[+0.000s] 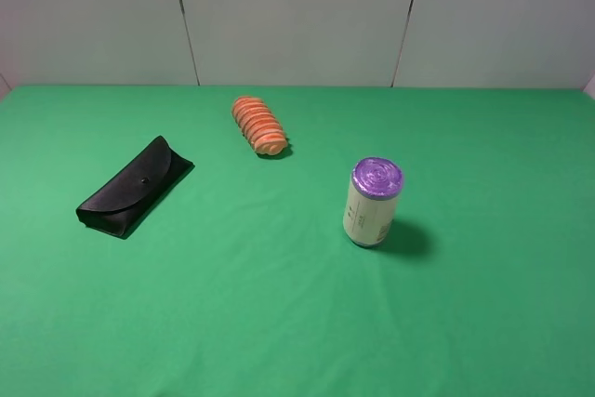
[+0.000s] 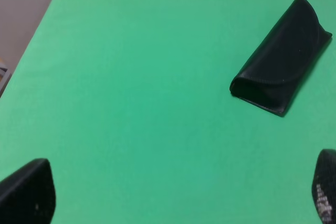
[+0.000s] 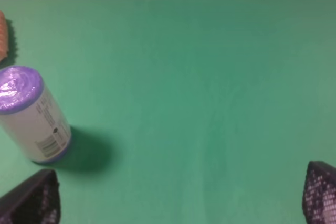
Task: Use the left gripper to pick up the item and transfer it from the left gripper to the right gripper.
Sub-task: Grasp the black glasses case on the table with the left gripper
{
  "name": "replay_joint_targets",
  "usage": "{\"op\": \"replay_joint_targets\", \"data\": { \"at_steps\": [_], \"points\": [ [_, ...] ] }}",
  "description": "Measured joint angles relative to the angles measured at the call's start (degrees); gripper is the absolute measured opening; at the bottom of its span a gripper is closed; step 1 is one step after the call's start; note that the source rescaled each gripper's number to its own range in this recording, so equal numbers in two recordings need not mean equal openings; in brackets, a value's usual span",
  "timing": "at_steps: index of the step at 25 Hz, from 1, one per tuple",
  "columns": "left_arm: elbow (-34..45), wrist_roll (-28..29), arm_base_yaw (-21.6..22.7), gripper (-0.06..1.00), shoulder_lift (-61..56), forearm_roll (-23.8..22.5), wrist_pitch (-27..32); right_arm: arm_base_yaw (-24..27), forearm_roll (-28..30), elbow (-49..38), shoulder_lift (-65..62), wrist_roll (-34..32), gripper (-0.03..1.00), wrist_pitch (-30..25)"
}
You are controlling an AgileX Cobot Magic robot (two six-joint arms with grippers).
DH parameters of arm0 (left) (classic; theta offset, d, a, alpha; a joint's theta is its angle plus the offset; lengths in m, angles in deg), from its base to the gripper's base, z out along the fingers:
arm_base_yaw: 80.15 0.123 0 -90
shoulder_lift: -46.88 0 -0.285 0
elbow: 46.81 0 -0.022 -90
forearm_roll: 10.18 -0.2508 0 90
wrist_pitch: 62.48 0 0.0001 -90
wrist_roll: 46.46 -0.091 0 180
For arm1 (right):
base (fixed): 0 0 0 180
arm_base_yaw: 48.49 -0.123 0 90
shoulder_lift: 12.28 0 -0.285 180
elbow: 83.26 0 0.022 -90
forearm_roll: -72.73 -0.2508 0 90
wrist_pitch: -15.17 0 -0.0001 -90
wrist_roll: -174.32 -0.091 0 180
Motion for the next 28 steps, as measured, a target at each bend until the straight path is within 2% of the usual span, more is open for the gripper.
{"op": "replay_joint_targets", "data": {
  "at_steps": [28],
  "points": [
    [0.0,0.0,0.0,0.95,0.0,-0.05,0.0,0.0,0.0,0.0,0.0,0.0,1.0,0.0]
  ]
}}
